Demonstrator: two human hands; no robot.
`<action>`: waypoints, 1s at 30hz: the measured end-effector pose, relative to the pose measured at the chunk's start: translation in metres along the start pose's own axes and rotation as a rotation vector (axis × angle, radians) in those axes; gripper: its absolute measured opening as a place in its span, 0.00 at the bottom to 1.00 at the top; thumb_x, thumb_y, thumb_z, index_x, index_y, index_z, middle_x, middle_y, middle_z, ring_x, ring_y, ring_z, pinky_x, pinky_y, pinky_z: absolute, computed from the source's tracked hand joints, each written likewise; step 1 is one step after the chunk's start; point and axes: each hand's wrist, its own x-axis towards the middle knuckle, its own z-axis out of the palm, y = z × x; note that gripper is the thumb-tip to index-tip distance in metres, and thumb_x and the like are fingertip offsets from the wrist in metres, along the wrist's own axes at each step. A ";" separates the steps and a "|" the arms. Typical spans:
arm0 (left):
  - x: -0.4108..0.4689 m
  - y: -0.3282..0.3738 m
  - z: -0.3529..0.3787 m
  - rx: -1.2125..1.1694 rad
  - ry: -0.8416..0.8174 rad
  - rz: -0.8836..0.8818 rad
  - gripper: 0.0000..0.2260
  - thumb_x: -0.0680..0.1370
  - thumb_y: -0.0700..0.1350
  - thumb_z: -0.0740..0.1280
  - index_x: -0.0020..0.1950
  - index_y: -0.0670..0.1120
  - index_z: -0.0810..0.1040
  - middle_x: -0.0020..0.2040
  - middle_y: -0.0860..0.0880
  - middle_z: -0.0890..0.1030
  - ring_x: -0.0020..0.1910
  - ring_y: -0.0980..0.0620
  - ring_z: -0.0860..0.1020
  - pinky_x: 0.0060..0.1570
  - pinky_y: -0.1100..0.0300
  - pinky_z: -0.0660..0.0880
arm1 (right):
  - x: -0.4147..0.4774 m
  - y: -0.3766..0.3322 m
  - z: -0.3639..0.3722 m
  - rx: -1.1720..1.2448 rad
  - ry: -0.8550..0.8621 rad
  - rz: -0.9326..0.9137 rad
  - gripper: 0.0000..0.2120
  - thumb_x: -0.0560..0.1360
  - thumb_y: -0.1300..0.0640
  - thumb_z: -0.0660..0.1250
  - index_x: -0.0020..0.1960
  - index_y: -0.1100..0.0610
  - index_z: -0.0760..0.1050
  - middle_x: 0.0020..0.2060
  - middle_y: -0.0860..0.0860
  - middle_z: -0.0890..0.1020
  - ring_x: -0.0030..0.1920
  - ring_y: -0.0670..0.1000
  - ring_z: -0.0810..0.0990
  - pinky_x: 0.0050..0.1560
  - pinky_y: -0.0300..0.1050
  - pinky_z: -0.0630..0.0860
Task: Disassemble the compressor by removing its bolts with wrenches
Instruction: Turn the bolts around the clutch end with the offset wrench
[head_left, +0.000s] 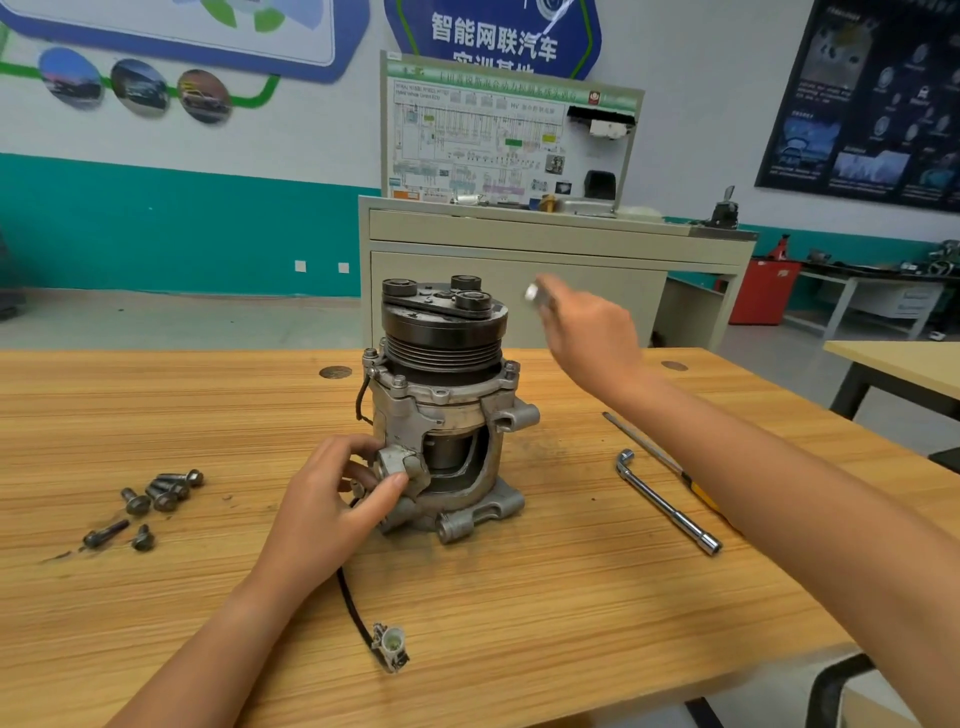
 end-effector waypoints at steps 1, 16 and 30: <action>0.000 -0.001 0.000 0.003 -0.001 0.002 0.11 0.72 0.42 0.71 0.52 0.50 0.75 0.49 0.55 0.76 0.44 0.63 0.77 0.44 0.64 0.73 | -0.003 0.002 -0.007 0.015 0.000 0.094 0.14 0.80 0.60 0.56 0.64 0.61 0.69 0.29 0.51 0.73 0.30 0.55 0.73 0.27 0.41 0.62; -0.001 -0.001 -0.001 0.018 -0.006 -0.001 0.11 0.72 0.43 0.72 0.52 0.50 0.75 0.47 0.55 0.77 0.44 0.62 0.77 0.43 0.65 0.72 | -0.041 -0.043 -0.053 -0.549 -0.485 -0.184 0.21 0.73 0.69 0.58 0.65 0.62 0.63 0.34 0.51 0.76 0.36 0.56 0.76 0.22 0.42 0.55; 0.000 0.000 0.000 0.005 -0.013 -0.012 0.11 0.72 0.43 0.72 0.51 0.51 0.75 0.47 0.55 0.77 0.44 0.63 0.76 0.41 0.72 0.71 | -0.011 0.018 -0.021 -0.426 -0.356 -0.327 0.21 0.74 0.69 0.60 0.65 0.56 0.65 0.34 0.51 0.68 0.29 0.50 0.68 0.26 0.43 0.63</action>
